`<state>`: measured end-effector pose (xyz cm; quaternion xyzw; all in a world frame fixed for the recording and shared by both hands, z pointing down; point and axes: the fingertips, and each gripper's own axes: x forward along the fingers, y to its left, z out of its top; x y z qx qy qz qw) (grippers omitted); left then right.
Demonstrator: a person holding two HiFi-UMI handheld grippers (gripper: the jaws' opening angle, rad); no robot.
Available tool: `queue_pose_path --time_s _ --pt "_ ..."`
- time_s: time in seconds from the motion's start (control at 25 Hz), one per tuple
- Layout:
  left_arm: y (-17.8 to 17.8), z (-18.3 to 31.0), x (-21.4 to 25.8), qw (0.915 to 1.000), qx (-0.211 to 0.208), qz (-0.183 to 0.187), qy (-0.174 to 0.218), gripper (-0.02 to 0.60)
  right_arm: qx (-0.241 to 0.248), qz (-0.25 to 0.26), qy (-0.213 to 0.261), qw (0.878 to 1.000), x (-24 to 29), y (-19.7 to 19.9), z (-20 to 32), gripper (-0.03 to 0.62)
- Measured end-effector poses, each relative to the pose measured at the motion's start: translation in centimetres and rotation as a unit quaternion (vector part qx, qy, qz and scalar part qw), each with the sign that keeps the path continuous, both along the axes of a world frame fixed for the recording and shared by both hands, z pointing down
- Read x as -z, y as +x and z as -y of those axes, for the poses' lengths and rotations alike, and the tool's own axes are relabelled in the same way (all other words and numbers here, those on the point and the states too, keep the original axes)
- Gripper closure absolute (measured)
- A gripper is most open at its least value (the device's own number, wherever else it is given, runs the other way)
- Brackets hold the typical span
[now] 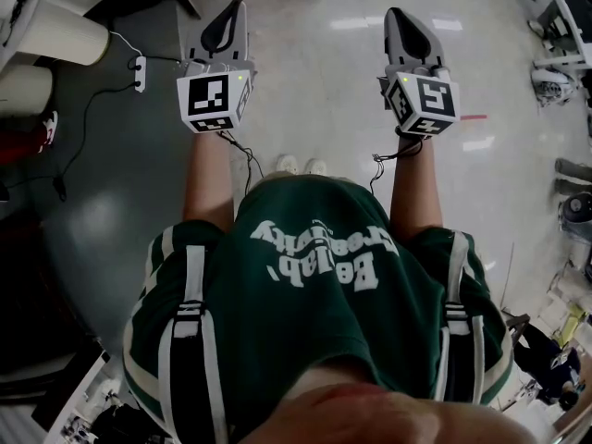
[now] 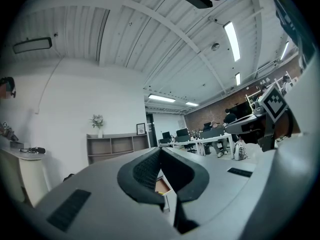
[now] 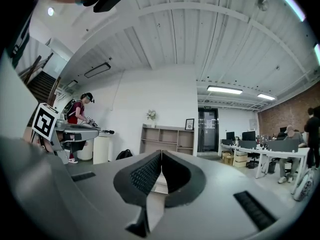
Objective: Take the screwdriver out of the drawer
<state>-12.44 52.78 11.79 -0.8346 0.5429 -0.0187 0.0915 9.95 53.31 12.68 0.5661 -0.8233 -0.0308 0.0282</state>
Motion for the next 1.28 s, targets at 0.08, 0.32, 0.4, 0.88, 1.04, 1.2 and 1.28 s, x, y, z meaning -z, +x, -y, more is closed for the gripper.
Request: queue_pose_path --time_s 0.08,0.32,0.4,0.88,1.04,1.2,1.28 --pt "-0.3 -0.1 -0.1 1.0000 -0.002 0.001 0.000 0.566 -0.002 0.001 -0.003 1.000 -0.2 -0.4 -0.2 0.560" --pt "-1.6 0.0 -0.3 1.0000 -0.005 0.000 0.000 0.565 -0.006 -0.001 -0.006 1.000 -0.7 -1.5 -0.5 0.560" --pt "-2.0 0.1 -0.5 1.0000 -0.010 0.001 0.000 0.565 -0.009 -0.001 -0.007 1.000 -0.9 -2.0 -0.6 0.560" --pt "-3.2 0.1 -1.4 0.9992 -0.037 0.015 0.005 0.565 -0.027 -0.003 -0.004 1.000 -1.8 -3.6 -1.4 0.560" --pt "-1.9 2.2 -1.7 0.9989 -0.044 0.016 0.004 0.565 -0.029 0.001 0.000 1.000 -1.8 -2.6 0.7 0.560" --pt "-0.9 5.9 -2.2 0.9987 -0.048 0.020 0.004 0.565 -0.024 0.001 0.002 1.000 -2.6 -2.0 4.5 0.560" --pt "-0.3 8.2 -2.4 0.9986 -0.048 0.022 0.006 0.565 -0.021 0.002 0.004 1.000 -2.8 -1.6 7.0 0.560"
